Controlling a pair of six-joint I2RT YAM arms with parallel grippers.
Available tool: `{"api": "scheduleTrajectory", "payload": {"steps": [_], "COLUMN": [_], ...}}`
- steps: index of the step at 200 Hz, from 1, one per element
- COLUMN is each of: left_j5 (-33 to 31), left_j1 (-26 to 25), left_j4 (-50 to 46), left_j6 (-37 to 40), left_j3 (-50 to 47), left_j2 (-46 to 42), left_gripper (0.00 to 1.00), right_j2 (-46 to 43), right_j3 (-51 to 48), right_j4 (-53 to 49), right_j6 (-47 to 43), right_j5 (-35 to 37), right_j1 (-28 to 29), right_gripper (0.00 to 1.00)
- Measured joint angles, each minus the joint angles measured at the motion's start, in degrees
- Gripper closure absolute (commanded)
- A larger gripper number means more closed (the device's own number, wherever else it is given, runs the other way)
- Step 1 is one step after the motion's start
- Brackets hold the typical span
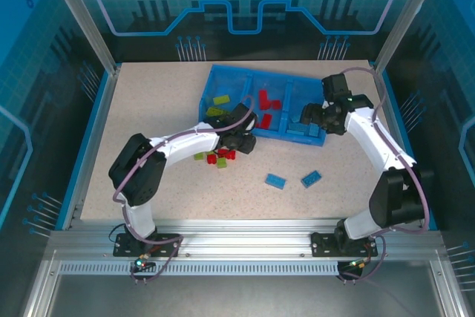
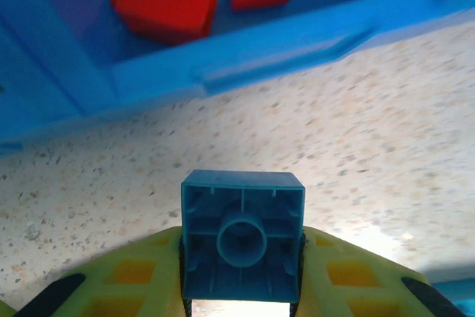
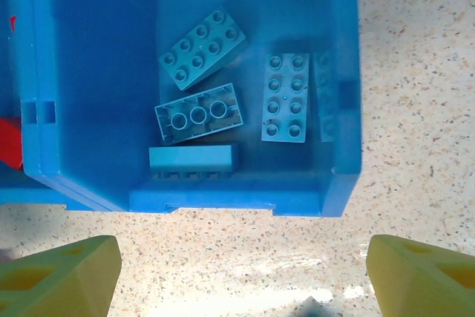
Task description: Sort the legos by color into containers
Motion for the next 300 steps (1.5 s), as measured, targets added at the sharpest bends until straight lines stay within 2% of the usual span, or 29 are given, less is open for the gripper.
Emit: {"api": "scheduleTrajectory", "payload": {"steps": [36, 81, 135, 179, 215, 231, 243, 258, 279, 286, 300], "left_j5": [3.3, 7.2, 11.0, 12.3, 13.2, 13.4, 13.4, 13.4, 13.3, 13.3, 13.0], "left_j1": [-1.3, -3.5, -5.1, -5.1, -5.1, -5.1, -5.1, -5.1, -5.1, -5.1, -5.2], "left_j4": [0.0, 0.7, 0.0, -0.5, -0.8, -1.3, -1.8, -2.6, -2.8, -2.5, -1.5], "left_j6": [-1.2, -1.9, -3.5, -4.0, -4.5, -5.4, -6.1, -6.4, -7.3, -7.4, -8.3], "left_j3": [9.8, 24.4, 33.4, 37.9, 43.6, 45.2, 45.4, 45.4, 45.4, 45.0, 42.6], "left_j2": [0.5, 7.8, 20.3, 23.9, 26.2, 27.2, 27.4, 27.5, 27.2, 27.0, 25.3], "left_gripper": [0.71, 0.70, 0.68, 0.66, 0.51, 0.34, 0.29, 0.16, 0.10, 0.02, 0.01], "right_j2": [-3.2, -7.6, -15.0, -18.3, -16.9, -15.3, -14.2, -13.4, -12.1, -11.4, -10.1], "right_j3": [-3.4, -12.4, -25.0, -32.8, -35.4, -35.7, -35.8, -35.8, -35.8, -35.8, -35.8], "right_j4": [0.8, 1.1, 0.5, 0.3, 2.6, 4.1, 5.0, 6.2, 7.6, 7.9, 8.3], "right_j6": [-0.1, 1.8, 11.1, 18.0, 21.7, 23.0, 23.9, 24.7, 25.6, 25.7, 25.9], "right_j5": [0.0, -0.5, -5.4, -9.5, -11.7, -12.1, -12.2, -12.3, -12.2, -12.0, -11.8], "right_j1": [-0.8, -3.8, -4.5, -3.7, -1.2, 0.3, 0.9, 1.2, 1.3, 1.3, 1.3], "right_gripper": [0.12, 0.12, 0.14, 0.14, 0.14, 0.14, 0.15, 0.15, 0.17, 0.19, 0.22]}}
